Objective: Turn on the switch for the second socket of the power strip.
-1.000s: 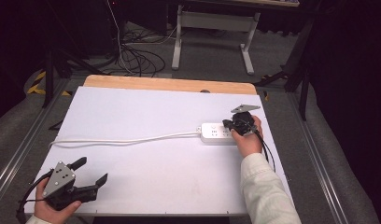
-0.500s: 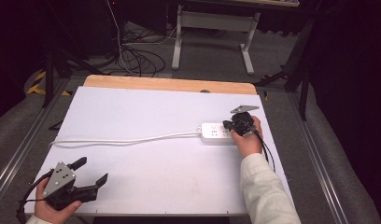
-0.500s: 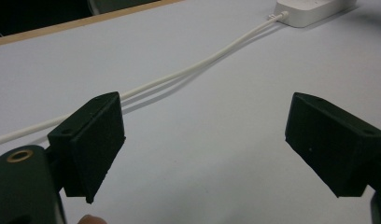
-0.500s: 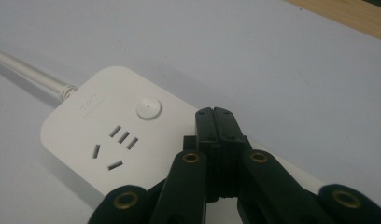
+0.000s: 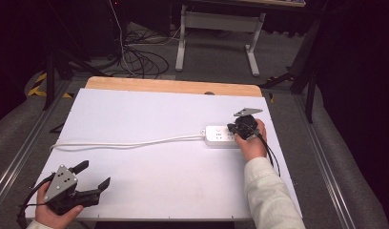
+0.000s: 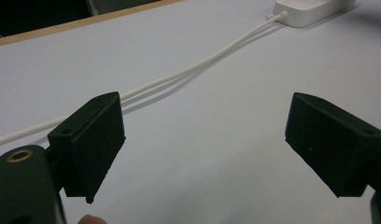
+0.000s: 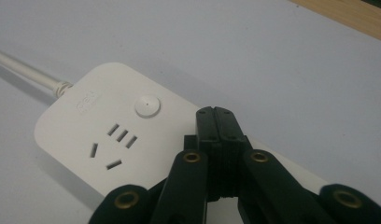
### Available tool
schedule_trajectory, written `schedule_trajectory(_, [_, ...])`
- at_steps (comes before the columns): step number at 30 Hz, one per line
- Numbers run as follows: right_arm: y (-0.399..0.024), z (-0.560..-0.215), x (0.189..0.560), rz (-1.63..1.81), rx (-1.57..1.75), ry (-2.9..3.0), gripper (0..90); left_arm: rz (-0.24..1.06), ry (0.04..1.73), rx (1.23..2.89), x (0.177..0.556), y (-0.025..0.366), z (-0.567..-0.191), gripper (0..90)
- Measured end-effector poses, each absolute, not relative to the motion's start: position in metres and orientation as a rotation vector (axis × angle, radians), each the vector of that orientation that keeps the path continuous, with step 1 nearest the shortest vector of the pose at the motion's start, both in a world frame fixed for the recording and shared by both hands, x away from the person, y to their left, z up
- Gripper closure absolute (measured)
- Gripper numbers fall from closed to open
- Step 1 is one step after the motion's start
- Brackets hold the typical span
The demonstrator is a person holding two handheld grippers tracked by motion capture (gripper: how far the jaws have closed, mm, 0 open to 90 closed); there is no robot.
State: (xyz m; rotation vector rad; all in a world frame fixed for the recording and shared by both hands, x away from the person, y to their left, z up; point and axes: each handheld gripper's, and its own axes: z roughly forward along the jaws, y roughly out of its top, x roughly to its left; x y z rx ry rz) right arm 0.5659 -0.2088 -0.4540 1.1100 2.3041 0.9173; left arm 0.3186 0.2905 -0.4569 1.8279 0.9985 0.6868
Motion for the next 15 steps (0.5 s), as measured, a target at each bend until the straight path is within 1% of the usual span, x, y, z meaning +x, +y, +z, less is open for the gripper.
schedule_trajectory(15, [-0.2046, -0.4557, 0.5641, 0.888, 1.121, 2.286, 90.0, 0.688, 0.993, 1.836, 0.3187, 0.2905, -0.4568, 12.5])
